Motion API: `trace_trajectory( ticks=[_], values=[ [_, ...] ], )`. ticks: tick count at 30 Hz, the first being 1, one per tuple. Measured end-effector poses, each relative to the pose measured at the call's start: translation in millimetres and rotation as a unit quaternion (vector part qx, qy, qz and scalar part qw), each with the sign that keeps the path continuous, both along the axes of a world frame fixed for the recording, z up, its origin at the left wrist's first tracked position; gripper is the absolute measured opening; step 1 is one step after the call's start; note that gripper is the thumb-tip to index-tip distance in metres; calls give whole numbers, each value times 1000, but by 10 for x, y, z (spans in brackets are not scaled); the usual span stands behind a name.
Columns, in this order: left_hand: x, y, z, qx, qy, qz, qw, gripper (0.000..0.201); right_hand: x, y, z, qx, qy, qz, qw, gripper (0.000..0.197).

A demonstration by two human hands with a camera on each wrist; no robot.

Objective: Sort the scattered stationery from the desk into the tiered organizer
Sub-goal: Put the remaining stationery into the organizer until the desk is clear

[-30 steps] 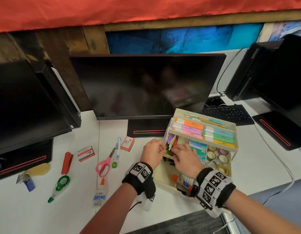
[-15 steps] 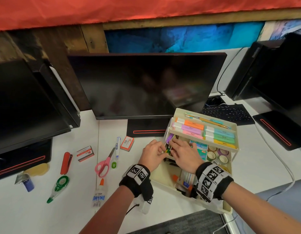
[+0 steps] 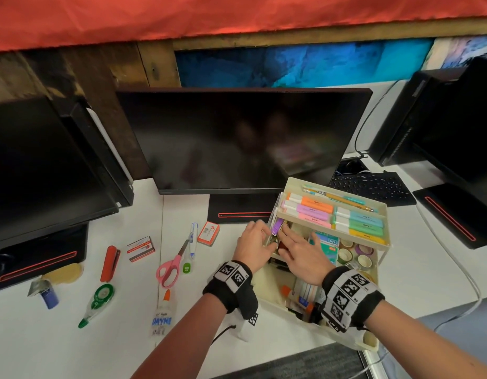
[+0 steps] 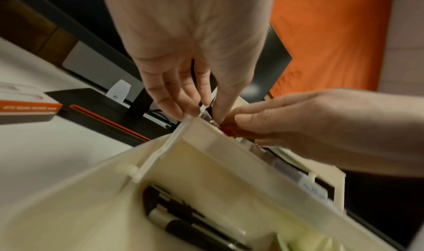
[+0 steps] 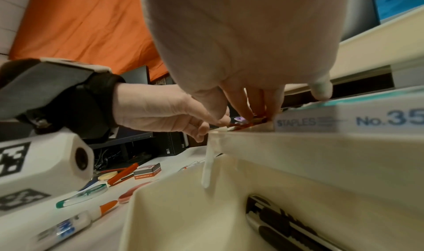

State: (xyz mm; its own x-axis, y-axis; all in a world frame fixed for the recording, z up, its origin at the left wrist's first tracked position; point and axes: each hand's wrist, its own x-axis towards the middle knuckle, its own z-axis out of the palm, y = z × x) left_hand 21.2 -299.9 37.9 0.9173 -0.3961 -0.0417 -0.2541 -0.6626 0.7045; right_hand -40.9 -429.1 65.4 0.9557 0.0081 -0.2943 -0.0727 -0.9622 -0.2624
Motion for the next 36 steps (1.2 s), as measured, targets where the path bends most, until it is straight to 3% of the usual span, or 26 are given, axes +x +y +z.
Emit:
trace_trajectory(
  ticks=[5, 10, 29, 36],
  values=[
    [-71, 23, -10, 34, -46, -46, 997, 41, -14, -47, -85, 33, -7, -6, 999, 59],
    [-107, 49, -16, 80, -108, -75, 988, 38, -30, -39, -120, 24, -26, -15, 999, 57],
    [4, 16, 7, 92, -114, -72, 987, 30, 16, -33, -80, 19, -17, -21, 999, 57],
    [-39, 138, 53, 51, -114, -55, 991, 31, 43, 8, -108, 71, -94, -57, 991, 46]
  ],
)
